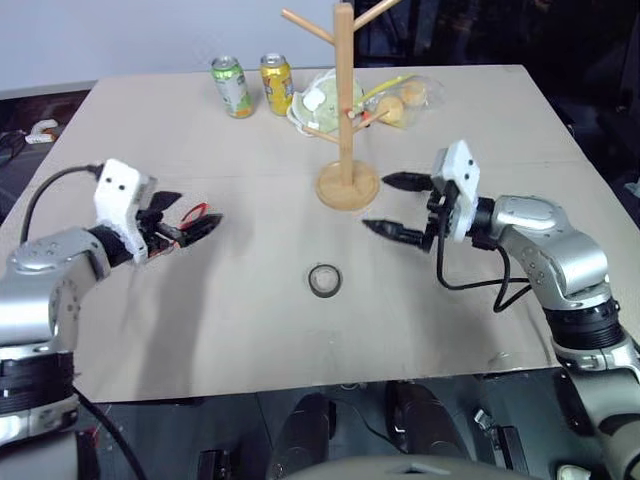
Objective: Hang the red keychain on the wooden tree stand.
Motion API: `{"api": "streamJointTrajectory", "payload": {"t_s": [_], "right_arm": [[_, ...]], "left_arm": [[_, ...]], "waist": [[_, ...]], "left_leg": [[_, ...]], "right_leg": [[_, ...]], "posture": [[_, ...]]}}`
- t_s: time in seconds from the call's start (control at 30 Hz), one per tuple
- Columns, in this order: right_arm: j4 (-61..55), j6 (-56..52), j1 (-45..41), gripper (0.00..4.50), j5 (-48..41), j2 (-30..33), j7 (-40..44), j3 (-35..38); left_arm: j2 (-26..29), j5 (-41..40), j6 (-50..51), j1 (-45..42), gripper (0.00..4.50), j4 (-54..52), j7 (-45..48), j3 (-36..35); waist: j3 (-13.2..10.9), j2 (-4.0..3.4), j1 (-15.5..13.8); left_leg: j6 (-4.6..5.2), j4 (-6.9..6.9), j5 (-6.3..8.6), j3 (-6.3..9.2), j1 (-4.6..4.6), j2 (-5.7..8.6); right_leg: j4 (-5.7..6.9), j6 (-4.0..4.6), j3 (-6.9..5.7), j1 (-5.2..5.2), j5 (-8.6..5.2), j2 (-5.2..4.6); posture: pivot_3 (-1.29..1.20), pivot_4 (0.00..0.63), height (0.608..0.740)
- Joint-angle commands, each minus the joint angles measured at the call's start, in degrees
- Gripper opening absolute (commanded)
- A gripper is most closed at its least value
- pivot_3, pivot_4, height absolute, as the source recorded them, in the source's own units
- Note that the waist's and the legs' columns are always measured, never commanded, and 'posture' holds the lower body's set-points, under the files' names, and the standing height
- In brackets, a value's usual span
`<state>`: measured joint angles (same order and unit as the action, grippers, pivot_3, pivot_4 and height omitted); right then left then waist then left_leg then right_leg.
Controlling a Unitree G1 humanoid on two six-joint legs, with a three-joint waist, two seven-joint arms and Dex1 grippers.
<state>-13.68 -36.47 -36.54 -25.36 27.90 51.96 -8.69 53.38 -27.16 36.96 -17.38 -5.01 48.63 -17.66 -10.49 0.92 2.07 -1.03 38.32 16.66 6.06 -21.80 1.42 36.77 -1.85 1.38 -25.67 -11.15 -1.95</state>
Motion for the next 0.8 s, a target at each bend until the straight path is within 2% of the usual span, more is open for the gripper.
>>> {"api": "streamJointTrajectory", "payload": {"t_s": [0.03,0.17,0.37,0.53,0.8], "right_arm": [[-5.55,-3.23,-1.81,4.5,-1.79,2.22,5.09,-4.91],[-4.76,-1.58,-3.31,4.5,0.27,2.35,10.14,-11.93],[-1.21,3.19,-4.25,4.5,3.47,2.19,12.29,-13.75],[-4.85,0.27,-2.84,4.5,1.66,5.37,12.41,-10.13],[-18.11,-10.88,6.07,4.5,-5.37,15.53,6.78,3.57]], "left_arm": [[5.23,-3.96,0.81,-3.85,4.47,-2.67,11.67,3.57],[9.97,-4.91,-3.8,-5.26,4.47,-6.8,25.65,9.97],[9.13,-0.1,-15.11,-3.28,4.47,-7.92,31.32,14.3],[5.71,1.55,-22.04,-0.92,4.47,-8.77,31.89,15.8],[-0.91,8.21,-33.21,-3.24,4.47,-3.66,32.63,22.42]], "waist": [[-0.01,-0.01,0.21],[-0.02,-0.04,0.7],[-0.02,-0.03,0.34],[-0.03,-0.04,0.23],[-0.02,-0.03,-0.62]], "left_leg": [[0.0,-0.01,0.0,0.01,-0.01,-0.01],[0.26,-0.03,0.14,-0.11,0.05,0.0],[0.26,0.03,0.14,-0.12,0.04,0.0],[0.25,0.05,0.14,-0.09,0.01,-0.01],[0.29,0.1,0.15,-0.08,-0.01,0.08]], "right_leg": [[-0.01,0.0,-0.02,-0.01,0.0,0.03],[0.0,-0.01,0.03,-0.01,-0.01,0.19],[0.0,-0.01,0.04,0.0,-0.01,0.21],[0.0,0.0,0.03,0.0,-0.01,0.19],[0.01,-0.01,0.02,0.02,0.0,0.13]], "posture": [[0.0,0.15,0.74],[0.0,0.15,0.74],[0.0,0.15,0.74],[0.0,0.15,0.74],[0.0,0.15,0.74]]}}
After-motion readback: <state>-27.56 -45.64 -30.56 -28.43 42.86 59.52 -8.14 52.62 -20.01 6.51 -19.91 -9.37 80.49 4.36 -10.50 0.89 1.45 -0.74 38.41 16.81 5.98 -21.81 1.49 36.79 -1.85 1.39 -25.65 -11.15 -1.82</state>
